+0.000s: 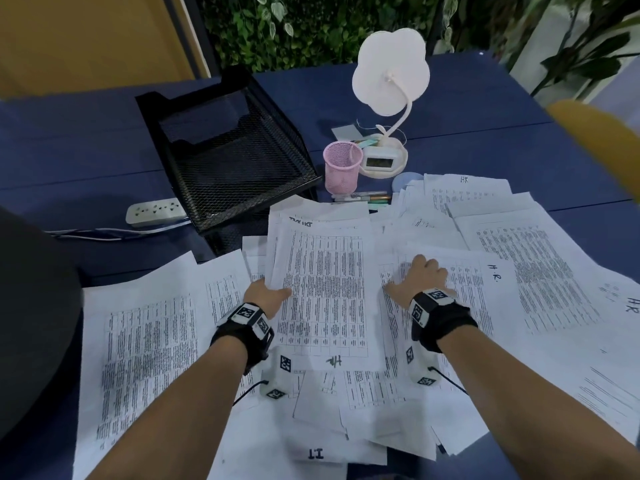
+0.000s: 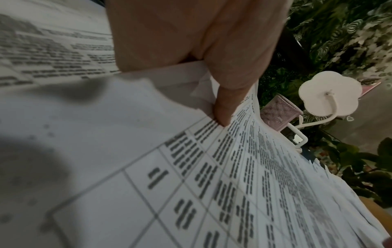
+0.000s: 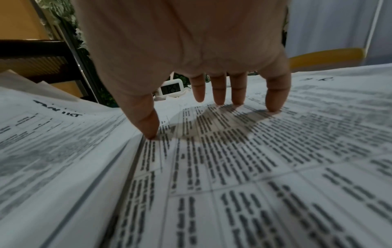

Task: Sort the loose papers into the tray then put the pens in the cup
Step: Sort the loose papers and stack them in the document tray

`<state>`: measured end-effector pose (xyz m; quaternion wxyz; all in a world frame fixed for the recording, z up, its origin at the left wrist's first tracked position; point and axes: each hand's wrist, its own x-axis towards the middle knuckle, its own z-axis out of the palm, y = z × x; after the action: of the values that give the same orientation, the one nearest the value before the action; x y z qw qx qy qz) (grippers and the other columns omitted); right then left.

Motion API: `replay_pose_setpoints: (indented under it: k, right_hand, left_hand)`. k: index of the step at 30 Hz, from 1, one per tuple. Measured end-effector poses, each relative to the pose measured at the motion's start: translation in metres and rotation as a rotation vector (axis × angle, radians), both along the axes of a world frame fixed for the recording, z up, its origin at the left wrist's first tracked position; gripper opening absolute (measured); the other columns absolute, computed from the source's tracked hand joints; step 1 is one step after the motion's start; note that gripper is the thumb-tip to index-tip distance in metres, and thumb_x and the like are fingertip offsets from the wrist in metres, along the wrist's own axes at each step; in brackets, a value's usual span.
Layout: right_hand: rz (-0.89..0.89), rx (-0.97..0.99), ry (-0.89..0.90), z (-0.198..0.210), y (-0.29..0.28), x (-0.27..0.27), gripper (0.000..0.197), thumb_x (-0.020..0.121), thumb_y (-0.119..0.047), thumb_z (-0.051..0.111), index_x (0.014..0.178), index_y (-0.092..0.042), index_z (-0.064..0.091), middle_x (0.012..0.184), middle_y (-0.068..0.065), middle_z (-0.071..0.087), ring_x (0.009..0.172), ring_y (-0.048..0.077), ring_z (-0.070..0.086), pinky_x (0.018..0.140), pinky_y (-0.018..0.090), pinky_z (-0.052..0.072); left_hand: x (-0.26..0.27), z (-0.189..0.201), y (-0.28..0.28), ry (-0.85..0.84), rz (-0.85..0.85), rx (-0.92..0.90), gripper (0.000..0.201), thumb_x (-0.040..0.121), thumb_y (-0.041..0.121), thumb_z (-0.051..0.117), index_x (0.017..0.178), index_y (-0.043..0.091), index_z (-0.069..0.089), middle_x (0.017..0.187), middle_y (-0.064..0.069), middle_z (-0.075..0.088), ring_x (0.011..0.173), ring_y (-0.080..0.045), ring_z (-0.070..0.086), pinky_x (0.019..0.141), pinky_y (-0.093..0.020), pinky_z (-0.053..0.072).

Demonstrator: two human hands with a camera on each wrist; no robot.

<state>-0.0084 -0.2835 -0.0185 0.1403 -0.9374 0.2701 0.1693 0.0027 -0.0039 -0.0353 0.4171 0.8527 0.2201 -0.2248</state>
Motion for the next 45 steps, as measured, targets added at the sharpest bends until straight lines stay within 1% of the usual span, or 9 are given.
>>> replay_pose_setpoints:
  k: [10,14,22,24,28,33,37,39,45]
  right_hand:
    - [0.106,-0.039,0.142,0.014,-0.017,0.006,0.041,0.091,-0.023,0.048,0.127,-0.005,0.042,0.132,0.017,0.042,0.123,0.034,0.041,0.101,0.042,0.042]
    - [0.027,0.11,-0.033,0.039,-0.009,0.01,0.031,0.091,-0.018,0.043,0.117,-0.003,0.048,0.119,0.017,0.054,0.106,0.033,0.055,0.083,0.034,0.046]
    - [-0.237,1.175,-0.093,0.062,0.045,0.022,0.042,0.095,-0.05,0.042,0.104,-0.011,0.055,0.095,0.012,0.064,0.086,0.031,0.062,0.08,0.043,0.052]
    - [-0.112,0.842,-0.107,0.054,0.034,0.023,0.047,0.098,-0.047,0.036,0.103,-0.005,0.056,0.095,0.011,0.06,0.089,0.029,0.058,0.083,0.038,0.047]
    - [0.004,0.302,-0.035,0.021,0.005,0.018,0.031,0.091,-0.027,0.05,0.066,-0.011,0.041,0.066,0.006,0.044,0.062,0.023,0.046,0.053,0.026,0.032]
    - [0.058,0.415,0.033,0.007,0.008,0.01,0.045,0.093,-0.027,0.053,0.133,-0.009,0.044,0.129,0.012,0.052,0.107,0.028,0.055,0.083,0.028,0.041]
    - [-0.029,0.631,0.031,0.005,0.022,0.008,0.044,0.093,-0.02,0.053,0.135,-0.014,0.042,0.111,0.013,0.059,0.078,0.026,0.059,0.068,0.031,0.05]
    - [-0.07,0.692,0.041,0.006,0.024,0.007,0.04,0.093,-0.018,0.053,0.132,-0.015,0.045,0.096,0.012,0.06,0.065,0.021,0.056,0.057,0.026,0.048]
    - [-0.143,0.606,-0.264,0.014,0.012,0.006,0.058,0.084,-0.03,0.068,0.131,-0.009,0.043,0.124,0.012,0.054,0.107,0.027,0.056,0.083,0.027,0.042]
  left_hand:
    - [0.003,-0.003,0.005,0.076,-0.102,0.076,0.065,0.084,0.046,0.066,0.131,0.004,0.051,0.126,-0.015,0.059,0.11,-0.033,0.058,0.091,-0.038,0.051]
    - [0.005,-0.003,0.006,0.09,-0.122,0.088,0.069,0.084,0.048,0.065,0.134,0.004,0.048,0.13,-0.015,0.058,0.113,-0.033,0.057,0.095,-0.038,0.049]
    - [0.003,0.001,0.009,0.046,-0.114,-0.034,0.053,0.093,0.033,0.057,0.138,0.008,0.042,0.135,-0.01,0.052,0.122,-0.029,0.051,0.097,-0.029,0.039]
    - [0.005,-0.002,0.012,0.023,-0.062,-0.102,0.059,0.095,0.03,0.054,0.145,0.009,0.03,0.145,-0.009,0.043,0.129,-0.028,0.044,0.107,-0.033,0.035]
    - [0.006,-0.011,0.018,0.031,-0.044,-0.172,0.057,0.096,0.026,0.051,0.147,0.011,0.03,0.146,-0.008,0.042,0.13,-0.028,0.043,0.111,-0.041,0.033]
    - [0.007,-0.012,0.016,0.08,0.01,-0.308,0.068,0.095,0.044,0.049,0.15,0.016,0.023,0.154,0.0,0.029,0.14,-0.024,0.029,0.116,-0.044,0.023]
    - [-0.001,0.007,-0.007,0.065,0.027,-0.31,0.101,0.077,0.073,0.054,0.152,0.016,0.016,0.157,-0.002,0.02,0.144,-0.024,0.021,0.117,-0.043,0.02]
    - [-0.006,0.01,-0.014,0.006,-0.016,-0.195,0.097,0.08,0.06,0.062,0.151,0.01,0.018,0.156,-0.007,0.024,0.142,-0.026,0.027,0.116,-0.04,0.024]
    - [-0.024,0.051,-0.015,-0.153,0.014,-0.293,0.054,0.093,0.024,0.06,0.139,0.006,0.041,0.136,-0.001,0.048,0.128,-0.017,0.044,0.097,-0.024,0.032]
